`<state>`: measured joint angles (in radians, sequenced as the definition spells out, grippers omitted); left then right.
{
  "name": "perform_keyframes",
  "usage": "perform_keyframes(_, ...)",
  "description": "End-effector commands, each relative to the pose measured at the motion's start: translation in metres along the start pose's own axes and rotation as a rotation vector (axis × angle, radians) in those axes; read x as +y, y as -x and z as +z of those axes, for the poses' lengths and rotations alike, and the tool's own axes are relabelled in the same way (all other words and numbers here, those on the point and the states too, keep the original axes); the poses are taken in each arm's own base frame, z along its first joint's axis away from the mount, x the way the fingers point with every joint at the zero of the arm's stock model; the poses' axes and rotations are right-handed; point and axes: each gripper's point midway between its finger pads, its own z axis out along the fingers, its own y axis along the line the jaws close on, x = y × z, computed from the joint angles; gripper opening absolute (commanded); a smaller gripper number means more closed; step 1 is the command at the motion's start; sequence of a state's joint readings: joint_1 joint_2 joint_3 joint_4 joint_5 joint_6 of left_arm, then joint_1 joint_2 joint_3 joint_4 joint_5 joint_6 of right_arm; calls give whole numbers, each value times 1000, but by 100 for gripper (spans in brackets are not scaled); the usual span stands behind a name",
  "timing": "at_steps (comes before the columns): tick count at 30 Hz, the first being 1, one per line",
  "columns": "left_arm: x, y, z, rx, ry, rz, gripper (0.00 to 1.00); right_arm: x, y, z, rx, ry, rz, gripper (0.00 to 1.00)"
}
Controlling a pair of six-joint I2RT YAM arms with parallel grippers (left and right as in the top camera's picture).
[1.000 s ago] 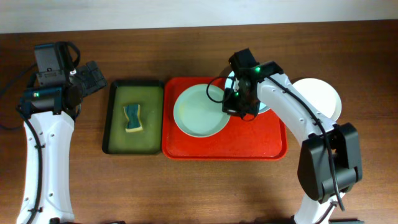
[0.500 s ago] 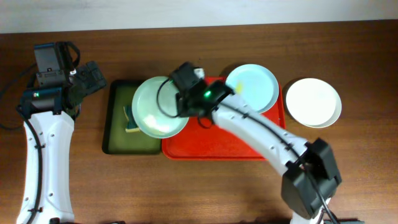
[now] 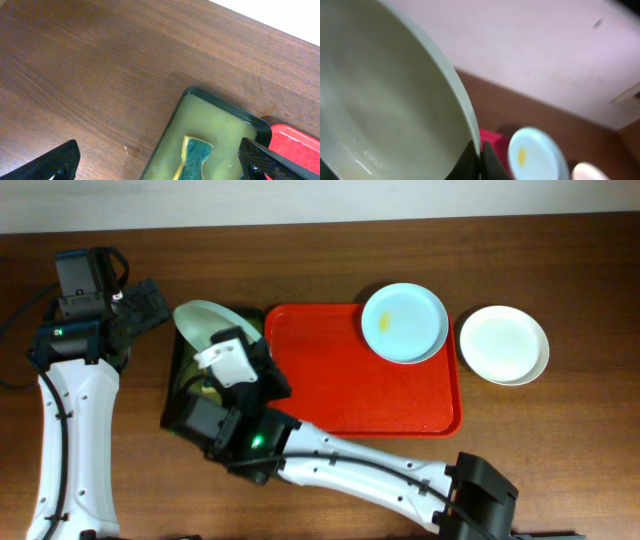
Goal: Clean dirty plates on tray and stack at the side
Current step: 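Lift the light-blue plate with the right gripper and tilt it over the black tray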
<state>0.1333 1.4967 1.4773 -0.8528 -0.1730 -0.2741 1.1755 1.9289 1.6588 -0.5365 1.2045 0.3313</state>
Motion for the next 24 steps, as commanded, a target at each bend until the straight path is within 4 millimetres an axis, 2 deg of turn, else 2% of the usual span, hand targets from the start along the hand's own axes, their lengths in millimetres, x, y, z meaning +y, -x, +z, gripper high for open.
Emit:
perform_keyframes(1, 2, 0, -1, -2, 8, -10, 100, -28, 34, -19, -91, -142, -76, 4)
perform_keyframes(11, 2, 0, -1, -2, 8, -10, 99, -25, 39, -24, -106, -137, -55, 4)
perform_keyframes(13, 2, 0, -1, -2, 8, -10, 99, -22, 37, -16, -91, -103, -53, 4)
perform_keyframes(15, 2, 0, -1, -2, 8, -10, 99, -10, 31, -6, -61, -15, -55, 4)
perform_keyframes(17, 2, 0, -1, -2, 8, -10, 99, 2, 15, 8, 12, 94, 33, 4)
perform_keyframes(20, 2, 0, -1, -2, 8, -10, 99, 20, -29, 31, 252, 285, 196, 4)
perform_keyframes(21, 2, 0, -1, -2, 8, -10, 99, 22, -44, 39, 346, 343, 238, 4)
perform_keyframes(24, 2, 0, -1, -2, 8, -10, 99, 17, -72, 56, 521, 420, 319, 4)
